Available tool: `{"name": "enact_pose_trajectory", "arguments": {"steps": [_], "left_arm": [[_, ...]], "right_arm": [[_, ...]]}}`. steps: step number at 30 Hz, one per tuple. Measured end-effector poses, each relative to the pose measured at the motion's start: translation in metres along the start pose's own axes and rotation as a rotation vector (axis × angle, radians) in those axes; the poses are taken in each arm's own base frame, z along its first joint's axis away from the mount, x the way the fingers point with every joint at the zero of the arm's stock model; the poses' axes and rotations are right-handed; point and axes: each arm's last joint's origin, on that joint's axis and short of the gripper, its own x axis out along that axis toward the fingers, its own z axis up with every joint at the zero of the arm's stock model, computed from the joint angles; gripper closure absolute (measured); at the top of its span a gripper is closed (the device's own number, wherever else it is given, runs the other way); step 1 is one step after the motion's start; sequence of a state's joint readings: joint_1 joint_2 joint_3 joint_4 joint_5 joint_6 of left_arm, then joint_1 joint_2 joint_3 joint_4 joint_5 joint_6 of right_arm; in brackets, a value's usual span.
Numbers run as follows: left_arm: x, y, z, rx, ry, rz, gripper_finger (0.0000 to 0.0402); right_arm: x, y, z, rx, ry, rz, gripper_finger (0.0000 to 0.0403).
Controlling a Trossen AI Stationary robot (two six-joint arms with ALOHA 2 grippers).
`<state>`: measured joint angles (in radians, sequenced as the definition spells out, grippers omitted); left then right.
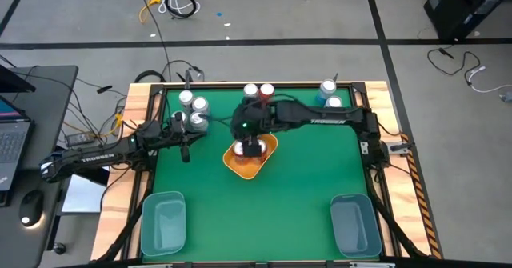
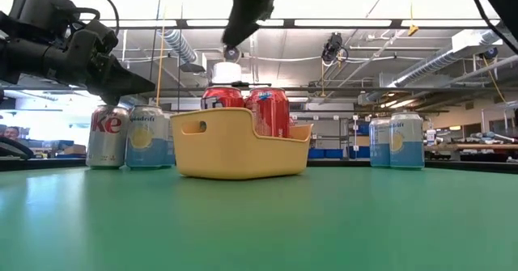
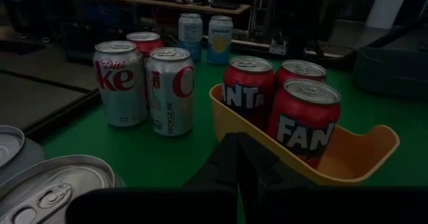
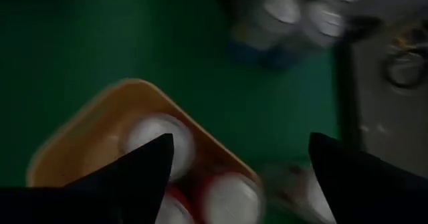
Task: Sort soda cans
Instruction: Put the orange soda can into the yellow bin
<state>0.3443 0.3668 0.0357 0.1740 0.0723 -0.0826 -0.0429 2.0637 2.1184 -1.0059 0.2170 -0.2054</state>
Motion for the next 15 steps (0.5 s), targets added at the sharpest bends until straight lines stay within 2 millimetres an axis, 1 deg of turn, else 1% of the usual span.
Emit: {"name": "enact_pose_trajectory", "arguments": {"steps": [3, 6, 8, 10, 12, 15], "left_arm": [[0.000, 0.000, 0.000, 0.001, 0.005, 0.000, 0.0400], [0.000, 0.000, 0.000, 0.001, 0.004, -0.002, 0.0400], [0.000, 0.000, 0.000, 0.001, 0.004, -0.002, 0.0400], [0.000, 0.000, 0.000, 0.001, 0.004, -0.003, 0.0400], [0.000, 0.000, 0.000, 0.000, 0.004, -0.003, 0.0400], [0.000, 0.000, 0.000, 0.000, 0.004, -0.004, 0.0400]], "right_arm": [[-0.019, -0.024, -0.005, 0.017, 0.030, -0.068, 0.0074], [-0.034, -0.061, -0.019, 0.094, 0.050, -0.095, 0.0079], [-0.035, -0.086, -0.029, 0.158, 0.056, -0.075, 0.0083], [-0.028, -0.110, -0.043, 0.214, 0.070, -0.047, 0.0087], [-0.016, -0.131, -0.059, 0.258, 0.085, -0.021, 0.0089], [0.002, -0.157, -0.082, 0.301, 0.092, 0.002, 0.0087]]}}
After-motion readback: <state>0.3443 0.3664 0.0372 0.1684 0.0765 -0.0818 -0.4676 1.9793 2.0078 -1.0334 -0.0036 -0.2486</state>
